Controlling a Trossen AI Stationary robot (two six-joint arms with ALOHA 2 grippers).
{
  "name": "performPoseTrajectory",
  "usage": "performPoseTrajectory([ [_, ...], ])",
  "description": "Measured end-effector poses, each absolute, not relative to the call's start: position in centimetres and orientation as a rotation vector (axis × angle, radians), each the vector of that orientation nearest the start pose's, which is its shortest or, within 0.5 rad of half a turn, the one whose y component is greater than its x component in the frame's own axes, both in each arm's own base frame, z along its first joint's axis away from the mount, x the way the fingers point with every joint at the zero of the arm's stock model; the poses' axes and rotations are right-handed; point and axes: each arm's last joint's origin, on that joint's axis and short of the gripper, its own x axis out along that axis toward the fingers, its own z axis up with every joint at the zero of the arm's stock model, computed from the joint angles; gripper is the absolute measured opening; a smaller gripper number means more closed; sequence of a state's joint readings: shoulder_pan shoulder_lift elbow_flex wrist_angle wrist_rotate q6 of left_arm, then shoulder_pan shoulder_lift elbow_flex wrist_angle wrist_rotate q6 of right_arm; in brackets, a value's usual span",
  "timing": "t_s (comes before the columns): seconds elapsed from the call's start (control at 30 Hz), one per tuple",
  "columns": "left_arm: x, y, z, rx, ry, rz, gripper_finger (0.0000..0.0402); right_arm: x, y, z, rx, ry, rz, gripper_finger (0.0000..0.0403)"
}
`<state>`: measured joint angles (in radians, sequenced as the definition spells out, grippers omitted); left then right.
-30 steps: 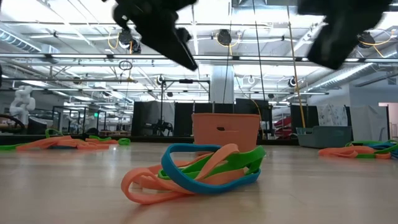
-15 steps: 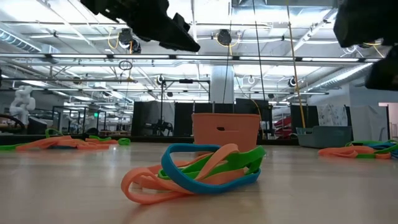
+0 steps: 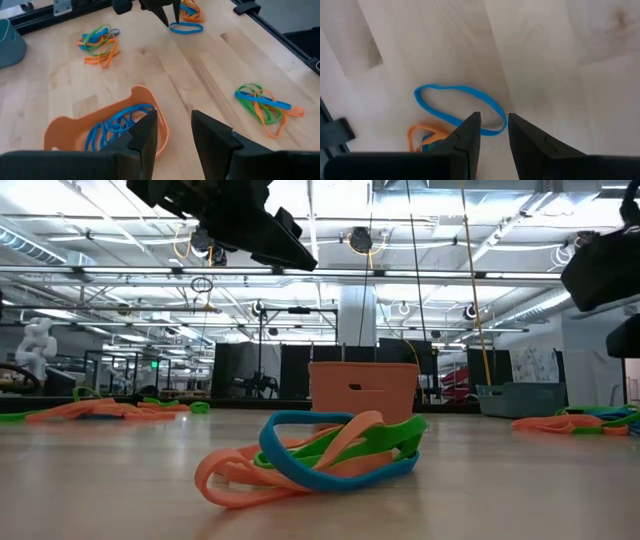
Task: Sort rubber bands into baskets
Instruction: Put the blue rubber band into the orange bin
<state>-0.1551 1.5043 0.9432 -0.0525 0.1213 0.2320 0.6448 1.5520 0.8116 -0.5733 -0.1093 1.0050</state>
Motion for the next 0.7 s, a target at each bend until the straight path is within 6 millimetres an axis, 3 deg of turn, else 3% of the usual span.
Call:
performPoseTrajectory([
  [0.2, 31.6, -5.7, 23.2, 0.221, 0.584, -0.345, 0.0128, 19.9, 16.4, 15.1, 0.395, 1.451, -0.098, 0.0091],
  [0.5, 31.4, -6.3, 23.1, 0.202, 0.591, -0.357, 0.0128, 20.4, 17.2, 13.4, 0.415, 1.508, -0.058, 0.0089],
  [0.6, 31.4, -6.3, 23.1, 0.201, 0.595, -0.356, 0.0128, 20.5, 17.1, 13.0, 0.413, 1.538, -0.064, 0.0071],
  [0.7, 31.4, -6.3, 23.1, 0.201, 0.594, -0.355, 0.0128, 20.7, 16.8, 13.3, 0.405, 1.538, -0.025, 0.0024],
])
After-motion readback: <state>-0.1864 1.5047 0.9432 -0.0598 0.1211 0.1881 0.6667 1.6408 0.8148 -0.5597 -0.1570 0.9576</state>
